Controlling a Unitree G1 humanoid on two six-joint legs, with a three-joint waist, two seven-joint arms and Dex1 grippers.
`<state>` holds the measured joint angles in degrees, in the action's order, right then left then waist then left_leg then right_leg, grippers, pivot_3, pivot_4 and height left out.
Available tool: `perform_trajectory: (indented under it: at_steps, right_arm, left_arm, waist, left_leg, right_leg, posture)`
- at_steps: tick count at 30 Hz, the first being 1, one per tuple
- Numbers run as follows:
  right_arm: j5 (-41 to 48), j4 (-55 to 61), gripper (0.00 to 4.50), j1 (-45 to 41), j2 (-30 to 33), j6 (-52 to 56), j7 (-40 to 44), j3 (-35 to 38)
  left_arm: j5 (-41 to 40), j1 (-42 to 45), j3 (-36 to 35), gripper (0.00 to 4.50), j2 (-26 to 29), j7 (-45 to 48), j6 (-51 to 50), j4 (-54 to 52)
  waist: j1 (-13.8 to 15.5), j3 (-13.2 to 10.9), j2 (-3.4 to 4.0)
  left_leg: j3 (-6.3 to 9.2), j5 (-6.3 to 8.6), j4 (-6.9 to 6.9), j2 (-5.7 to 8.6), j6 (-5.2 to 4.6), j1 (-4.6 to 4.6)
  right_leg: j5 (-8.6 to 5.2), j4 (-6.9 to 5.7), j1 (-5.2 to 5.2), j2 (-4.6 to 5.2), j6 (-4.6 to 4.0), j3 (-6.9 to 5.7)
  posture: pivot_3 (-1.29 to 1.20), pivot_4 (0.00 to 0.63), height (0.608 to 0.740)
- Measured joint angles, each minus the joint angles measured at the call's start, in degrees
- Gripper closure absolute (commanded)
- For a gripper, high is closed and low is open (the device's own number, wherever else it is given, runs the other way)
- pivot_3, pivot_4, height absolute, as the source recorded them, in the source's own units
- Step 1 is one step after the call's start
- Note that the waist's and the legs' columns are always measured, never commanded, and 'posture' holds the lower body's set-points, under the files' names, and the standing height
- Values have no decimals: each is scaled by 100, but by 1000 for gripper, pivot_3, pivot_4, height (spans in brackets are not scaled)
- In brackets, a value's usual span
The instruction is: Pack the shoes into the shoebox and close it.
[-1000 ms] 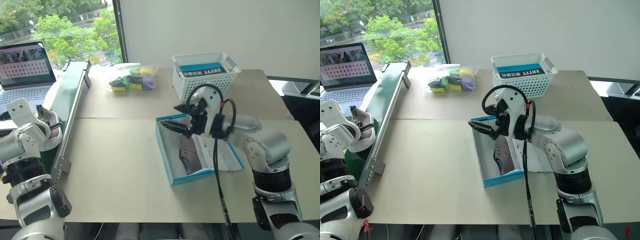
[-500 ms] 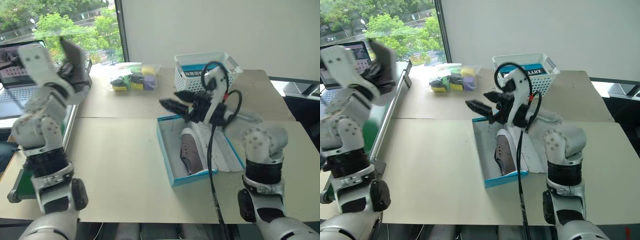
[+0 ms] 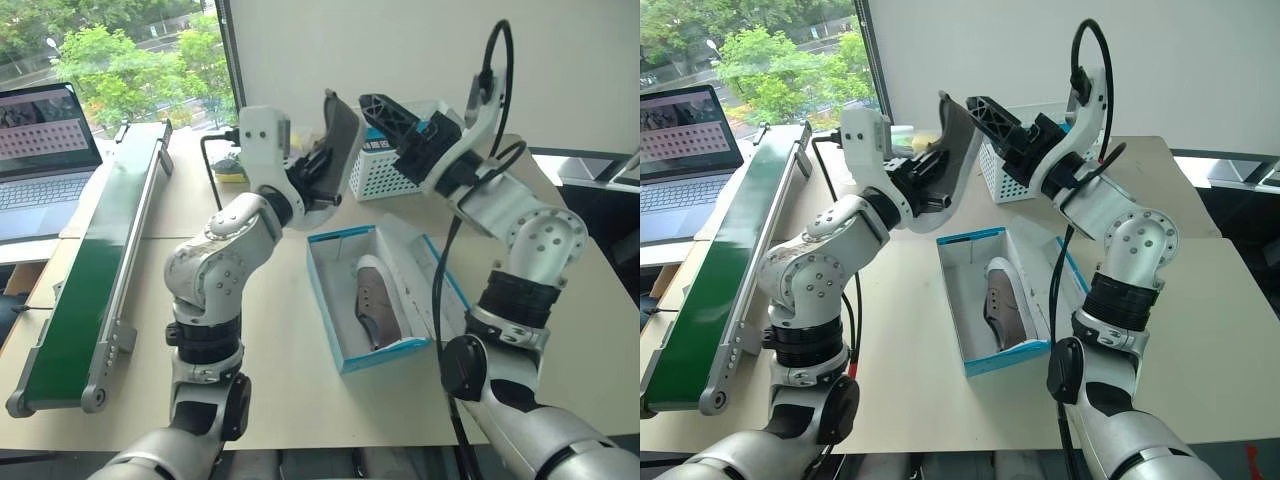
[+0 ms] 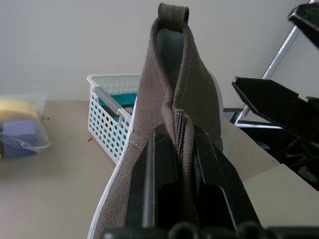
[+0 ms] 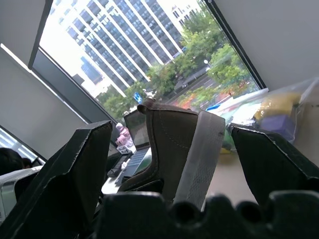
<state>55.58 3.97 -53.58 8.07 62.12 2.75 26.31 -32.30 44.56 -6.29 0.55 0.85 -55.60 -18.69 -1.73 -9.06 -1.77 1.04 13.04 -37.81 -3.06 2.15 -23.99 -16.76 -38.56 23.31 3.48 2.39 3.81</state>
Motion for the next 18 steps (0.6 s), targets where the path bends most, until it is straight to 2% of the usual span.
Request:
perform_trajectory:
  at_steps: [9,12,18]
  right_arm:
    - [279,76,0,115,33,0,-287,-84]
    - [372,78,699,155,38,-3,-321,-103]
    - [424,78,2691,224,96,-19,-338,-138]
  left_arm:
    - [-165,66,65,4490,-35,-24,-145,-113]
    - [-249,191,56,4500,-45,-25,-232,-142]
    - [-395,224,55,4500,-54,-26,-346,-223]
  waist:
    - [-59,-1,1]
    - [-58,-1,1]
    - [-60,-1,2]
  left_leg:
    - [1,0,1,0,-1,0]
    - [1,0,1,1,-1,-2]
    - [1,0,1,1,-1,-3]
  right_leg:
    - [0,13,0,-1,1,-1]
    - [-1,39,0,-1,1,-1]
    - [-1,40,0,-1,1,0]
  posture:
    - [0,150,740]
    - [0,150,740]
    - [0,150,740]
